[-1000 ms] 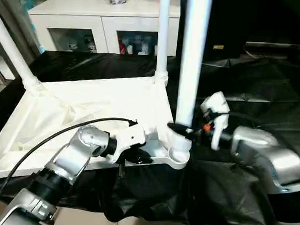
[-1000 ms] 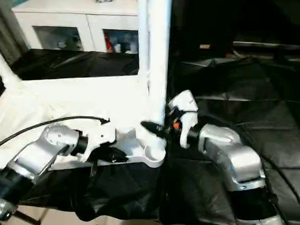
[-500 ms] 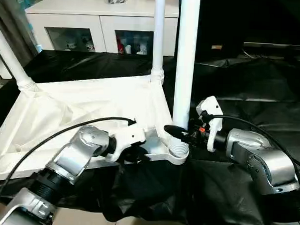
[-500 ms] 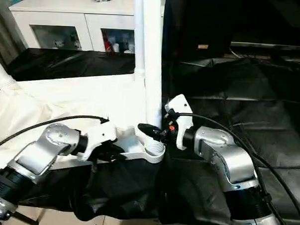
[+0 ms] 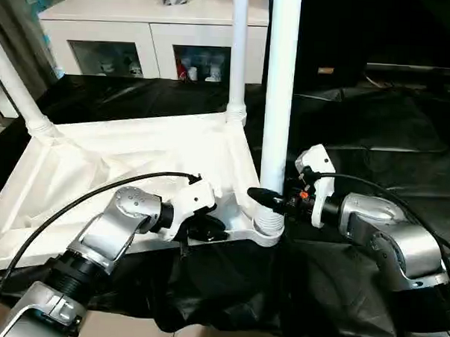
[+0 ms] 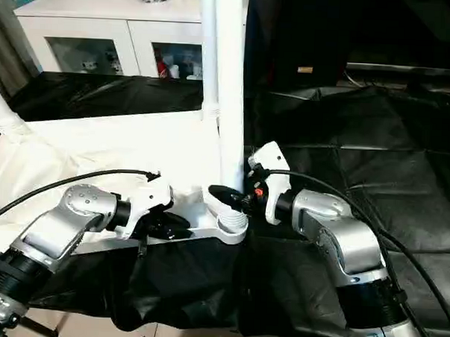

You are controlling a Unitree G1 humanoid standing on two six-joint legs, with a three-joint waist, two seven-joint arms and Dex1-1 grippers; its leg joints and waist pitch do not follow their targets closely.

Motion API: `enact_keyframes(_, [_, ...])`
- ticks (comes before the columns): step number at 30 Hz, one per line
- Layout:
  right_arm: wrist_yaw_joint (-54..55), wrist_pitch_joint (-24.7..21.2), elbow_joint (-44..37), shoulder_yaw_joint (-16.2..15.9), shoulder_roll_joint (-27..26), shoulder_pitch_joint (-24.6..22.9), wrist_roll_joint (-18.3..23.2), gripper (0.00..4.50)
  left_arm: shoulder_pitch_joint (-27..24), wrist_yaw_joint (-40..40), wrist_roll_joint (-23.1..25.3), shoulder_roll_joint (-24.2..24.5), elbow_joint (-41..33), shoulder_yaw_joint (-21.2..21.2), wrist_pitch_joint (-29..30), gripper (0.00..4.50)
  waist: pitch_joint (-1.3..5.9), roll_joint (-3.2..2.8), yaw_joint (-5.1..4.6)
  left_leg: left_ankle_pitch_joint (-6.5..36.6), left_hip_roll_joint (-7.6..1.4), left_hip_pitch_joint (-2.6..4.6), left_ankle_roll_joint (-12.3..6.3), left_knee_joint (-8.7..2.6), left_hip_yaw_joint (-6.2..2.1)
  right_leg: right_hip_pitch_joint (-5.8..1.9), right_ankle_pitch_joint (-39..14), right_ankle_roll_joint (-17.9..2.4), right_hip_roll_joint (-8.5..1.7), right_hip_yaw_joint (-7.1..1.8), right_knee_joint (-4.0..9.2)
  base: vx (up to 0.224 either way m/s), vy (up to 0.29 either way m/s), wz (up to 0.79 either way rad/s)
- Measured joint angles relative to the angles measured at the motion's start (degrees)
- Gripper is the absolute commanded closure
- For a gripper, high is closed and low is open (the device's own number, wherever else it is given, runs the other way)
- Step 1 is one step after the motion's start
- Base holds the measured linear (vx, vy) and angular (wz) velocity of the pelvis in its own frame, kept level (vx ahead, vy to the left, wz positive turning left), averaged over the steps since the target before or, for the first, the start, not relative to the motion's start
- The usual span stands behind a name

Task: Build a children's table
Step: Insert table leg to table base

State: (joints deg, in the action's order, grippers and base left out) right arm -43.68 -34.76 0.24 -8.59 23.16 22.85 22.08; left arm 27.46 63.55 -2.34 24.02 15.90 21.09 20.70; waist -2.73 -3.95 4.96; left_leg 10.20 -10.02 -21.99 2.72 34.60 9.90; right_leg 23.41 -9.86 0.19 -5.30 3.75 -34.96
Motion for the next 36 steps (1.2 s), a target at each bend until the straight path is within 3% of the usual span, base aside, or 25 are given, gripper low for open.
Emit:
enact_keyframes(4, [0.07,0.38,0.4,0.0,-0.21,0.01,-0.24,2.62,-0.04,0.09,0.65,0.5,0.54,0.28,-1.13,3.95,0.0,0.0,-0.01,0.0,0.0,0.01,0.0,-0.01,0.0,0.0,0.0,0.0,0.0,0.0,0.0,0.0,0.0,0.0])
enact_keyframes(6, [0.04,0.52,0.56,0.0,-0.36,0.01,-0.25,2.62,-0.05,0.23,1.07,0.78,0.85,0.58,-1.28,4.31,0.0,0.0,0.01,0.0,0.0,0.01,0.0,-0.01,0.0,0.0,0.0,0.0,0.0,0.0,0.0,0.0,0.0,0.0])
enact_keyframes(11, [-0.05,0.64,1.05,-0.01,-0.52,0.38,-0.47,2.62,-0.07,0.71,1.0,0.78,0.85,0.66,-1.49,4.49,0.0,0.01,-0.18,0.0,0.0,0.0,0.0,-0.01,0.01,0.0,0.01,-0.01,0.0,-0.01,0.01,0.0,0.0,0.0])
enact_keyframes(36, [-0.63,2.89,4.62,-0.63,-2.34,1.97,-1.97,2.62,-2.72,0.6,-0.48,-0.36,0.51,-2.56,-1.13,4.5,0.11,-0.15,-1.98,0.01,0.0,0.03,0.0,-0.11,0.03,0.02,0.0,-0.01,0.0,-0.02,0.01,0.0,0.0,0.0])
